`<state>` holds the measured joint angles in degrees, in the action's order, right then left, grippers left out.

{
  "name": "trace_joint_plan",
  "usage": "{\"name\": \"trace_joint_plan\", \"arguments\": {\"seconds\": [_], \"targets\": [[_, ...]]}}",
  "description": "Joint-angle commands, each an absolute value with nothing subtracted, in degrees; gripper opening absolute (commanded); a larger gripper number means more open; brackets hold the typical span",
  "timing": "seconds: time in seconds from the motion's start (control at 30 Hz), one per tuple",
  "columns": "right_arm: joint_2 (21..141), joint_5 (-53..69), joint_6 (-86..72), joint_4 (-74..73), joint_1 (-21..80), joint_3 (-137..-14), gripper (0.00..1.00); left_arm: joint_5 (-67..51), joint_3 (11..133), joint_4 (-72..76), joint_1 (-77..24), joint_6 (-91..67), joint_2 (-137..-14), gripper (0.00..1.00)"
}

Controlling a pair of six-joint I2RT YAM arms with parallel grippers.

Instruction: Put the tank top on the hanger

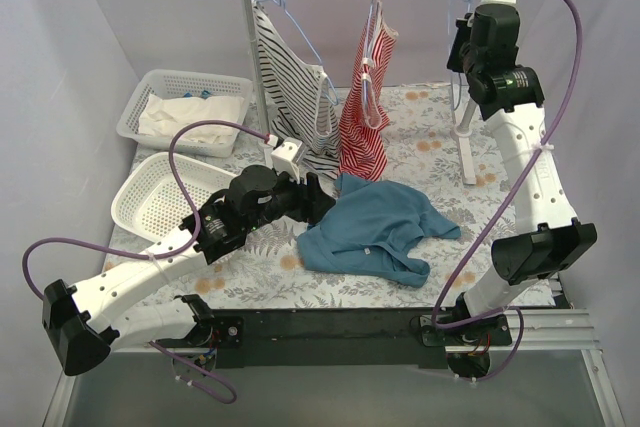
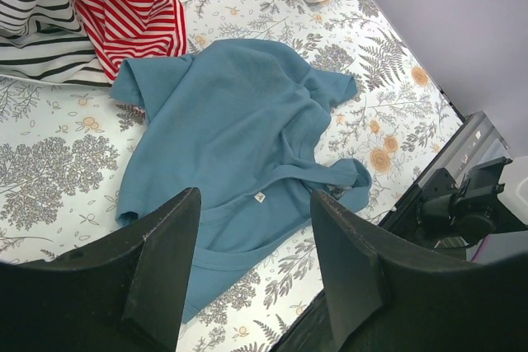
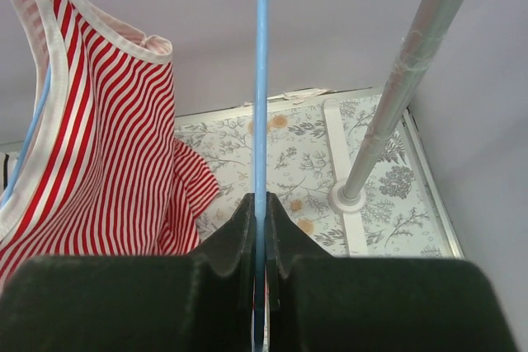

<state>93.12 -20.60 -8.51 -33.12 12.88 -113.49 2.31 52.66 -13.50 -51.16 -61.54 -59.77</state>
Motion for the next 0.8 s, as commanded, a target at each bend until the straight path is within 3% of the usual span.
{"name": "trace_joint_plan", "arguments": {"seconds": [0.0, 0.23, 0.63, 0.7, 0.77], "targets": [[92.5, -20.2, -5.1, -32.7, 13.2, -116.4, 0.01, 3.7, 52.7, -13.3, -51.1, -60.8, -58.3, 0.55], [91.3, -16.8, -3.4, -31.0, 13.4, -118.5, 0.01, 4.2, 52.5, -13.1, -51.1, -61.0, -58.6, 0.54], [76.8, -15.7, -5.6, -28.7, 13.8, -104.7, 0.01, 4.7, 53.1, -12.7, -51.0, -61.9, -61.7, 0.53], [71.0, -13.1, -9.6, -32.3, 13.8, -97.4, 0.01, 5.8, 53.4, -13.6, -51.0, -63.3, -62.7, 0.53], [60.2, -4.7, -14.7, -36.2, 13.9, -80.5, 0.01, 8.6, 52.7, -16.0, -51.0, -65.8, -64.6, 0.53]]}}
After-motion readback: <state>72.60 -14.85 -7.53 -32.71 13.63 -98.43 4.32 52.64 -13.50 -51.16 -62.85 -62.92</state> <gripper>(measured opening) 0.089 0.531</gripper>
